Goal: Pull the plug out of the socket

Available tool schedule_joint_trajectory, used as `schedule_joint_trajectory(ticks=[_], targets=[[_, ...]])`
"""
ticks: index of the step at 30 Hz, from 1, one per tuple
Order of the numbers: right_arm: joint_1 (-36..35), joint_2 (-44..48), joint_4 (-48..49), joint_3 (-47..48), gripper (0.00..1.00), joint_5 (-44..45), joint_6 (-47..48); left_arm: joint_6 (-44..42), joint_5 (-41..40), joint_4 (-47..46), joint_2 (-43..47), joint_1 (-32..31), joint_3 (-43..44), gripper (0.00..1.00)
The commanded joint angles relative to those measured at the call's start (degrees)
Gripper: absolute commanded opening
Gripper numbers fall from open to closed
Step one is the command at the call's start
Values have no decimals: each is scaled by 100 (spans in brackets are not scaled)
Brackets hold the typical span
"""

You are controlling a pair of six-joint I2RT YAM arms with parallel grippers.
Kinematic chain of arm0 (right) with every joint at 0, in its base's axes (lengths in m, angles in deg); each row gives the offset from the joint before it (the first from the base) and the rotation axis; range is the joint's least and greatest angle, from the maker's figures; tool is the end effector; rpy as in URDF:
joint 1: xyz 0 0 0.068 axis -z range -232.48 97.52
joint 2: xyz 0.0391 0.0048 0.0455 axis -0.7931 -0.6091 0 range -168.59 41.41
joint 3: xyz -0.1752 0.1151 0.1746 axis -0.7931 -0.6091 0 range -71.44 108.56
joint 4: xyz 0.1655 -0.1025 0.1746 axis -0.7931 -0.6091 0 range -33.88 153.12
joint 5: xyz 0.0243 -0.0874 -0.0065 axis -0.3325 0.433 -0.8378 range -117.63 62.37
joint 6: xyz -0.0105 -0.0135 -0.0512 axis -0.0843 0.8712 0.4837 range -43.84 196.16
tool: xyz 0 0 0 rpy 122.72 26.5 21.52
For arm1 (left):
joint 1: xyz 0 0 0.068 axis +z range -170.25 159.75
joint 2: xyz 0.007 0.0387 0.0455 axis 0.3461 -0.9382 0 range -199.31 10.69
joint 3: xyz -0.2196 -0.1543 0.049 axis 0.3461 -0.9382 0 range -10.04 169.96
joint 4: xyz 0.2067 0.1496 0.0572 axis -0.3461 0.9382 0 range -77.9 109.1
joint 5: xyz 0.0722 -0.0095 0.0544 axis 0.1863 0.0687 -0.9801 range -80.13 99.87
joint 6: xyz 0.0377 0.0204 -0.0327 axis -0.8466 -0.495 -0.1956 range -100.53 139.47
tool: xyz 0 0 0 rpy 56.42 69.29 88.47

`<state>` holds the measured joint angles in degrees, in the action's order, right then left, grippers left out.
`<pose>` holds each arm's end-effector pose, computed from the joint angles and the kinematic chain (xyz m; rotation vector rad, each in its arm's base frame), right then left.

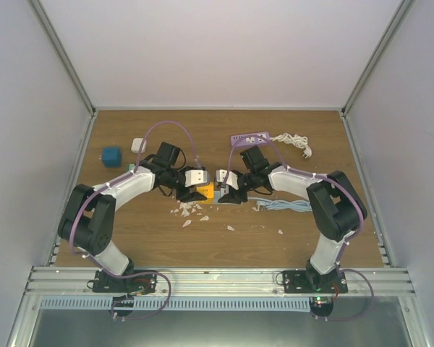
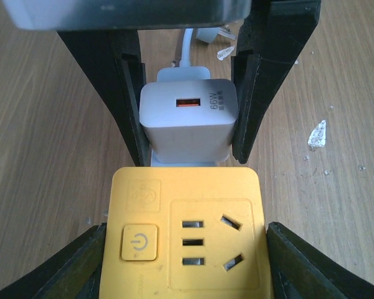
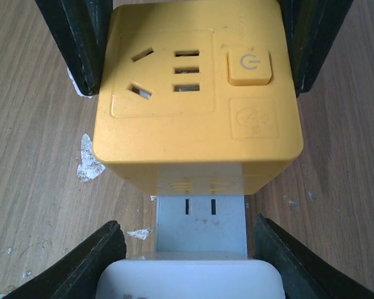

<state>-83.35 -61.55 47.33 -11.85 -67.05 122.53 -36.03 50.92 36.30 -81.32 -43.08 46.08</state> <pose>0.2893 0.1993 0.1589 -1.6964 1.7407 0.7686 0.2796 -0.1431 0.1949 1.6804 1.6876 -0.6734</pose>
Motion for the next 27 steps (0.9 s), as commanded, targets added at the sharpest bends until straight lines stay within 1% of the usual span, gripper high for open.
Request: schedule_joint_trajectory(ticks=[1,6,13,15,20,27], targets=[[11,-313,94,5,30,788,-53,229,1004,-238,254,11,285,32],[-15,-321,114,-9,29,836,-45,698,1436,-135,43,180,526,32],[-24,-340,104,6,29,857,-32,909,1678,-12,-67,313,661,31],[-24,-354,95,16,29,857,-39,777,1664,35,-21,310,632,31],[-24,-367,106,26,28,882,-74,-123,1304,214,138,264,568,30],[-25,-381,126,35,28,914,-127,-842,697,-84,493,58,181,30]])
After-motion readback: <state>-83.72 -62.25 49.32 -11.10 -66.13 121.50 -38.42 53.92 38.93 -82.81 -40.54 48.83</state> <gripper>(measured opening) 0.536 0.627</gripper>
